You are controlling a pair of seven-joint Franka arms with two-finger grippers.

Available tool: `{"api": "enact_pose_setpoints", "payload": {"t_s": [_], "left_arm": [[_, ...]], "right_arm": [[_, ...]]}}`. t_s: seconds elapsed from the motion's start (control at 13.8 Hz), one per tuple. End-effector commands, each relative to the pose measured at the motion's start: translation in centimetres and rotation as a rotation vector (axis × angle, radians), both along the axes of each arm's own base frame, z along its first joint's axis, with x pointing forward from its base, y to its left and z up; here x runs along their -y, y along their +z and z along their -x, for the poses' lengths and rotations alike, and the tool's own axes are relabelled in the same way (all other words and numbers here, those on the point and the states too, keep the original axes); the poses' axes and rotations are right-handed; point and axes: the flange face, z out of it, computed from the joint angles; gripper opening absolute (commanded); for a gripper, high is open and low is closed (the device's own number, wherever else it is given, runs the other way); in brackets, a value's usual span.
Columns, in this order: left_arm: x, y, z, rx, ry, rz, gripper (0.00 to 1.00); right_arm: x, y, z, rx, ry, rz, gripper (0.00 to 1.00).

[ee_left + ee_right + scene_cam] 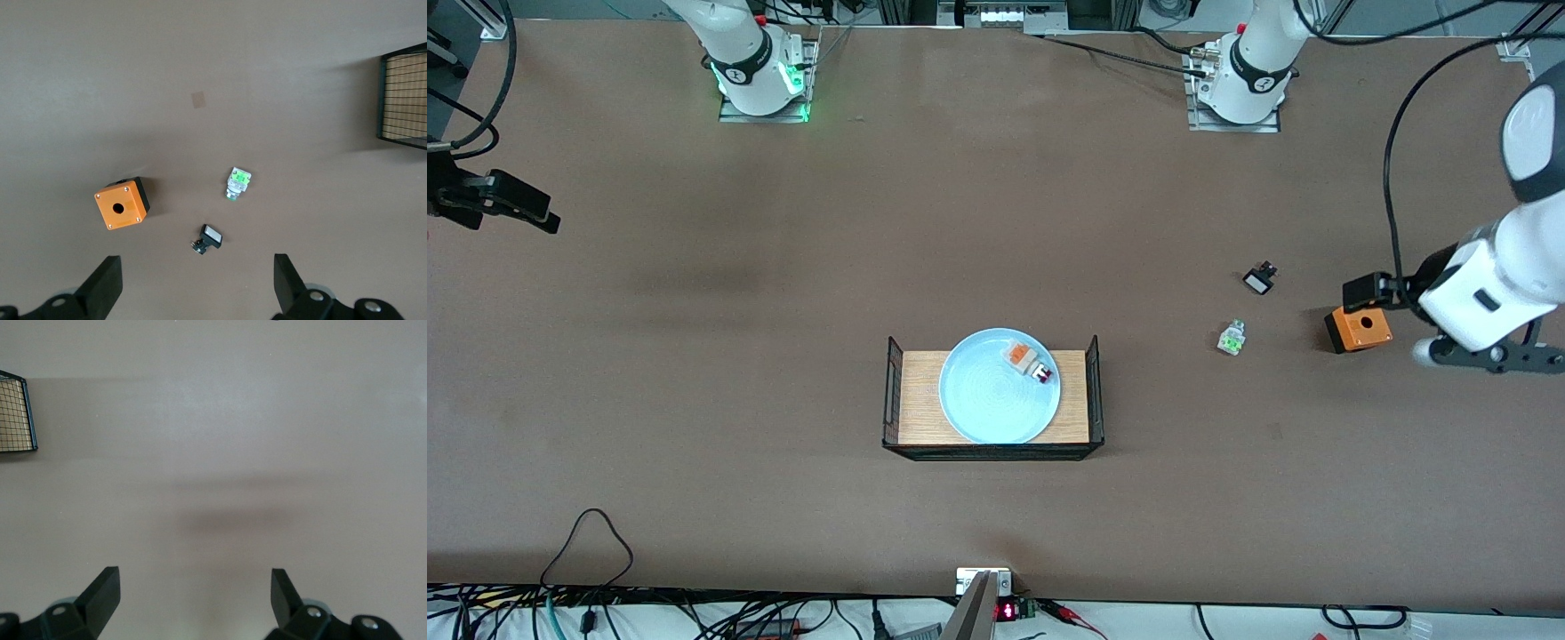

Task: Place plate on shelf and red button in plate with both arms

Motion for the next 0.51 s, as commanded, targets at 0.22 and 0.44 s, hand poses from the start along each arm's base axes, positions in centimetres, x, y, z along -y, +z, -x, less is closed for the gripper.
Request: {"api": "enact_pose_setpoints", "payload": {"t_s": [0.22, 0.44], "left_arm": [[-0.9, 0.0, 3.5, 0.039, 0.000, 0.029, 1.00], [-0.8, 1.2, 4.3, 0.054, -0.002, 0.029, 1.00]], "right_arm": [[0.3, 0.5, -0.1, 0.002, 0.000, 0.044, 1.00], [0.3, 0.5, -0.1, -0.004, 0.002, 0.038, 1.00]]}}
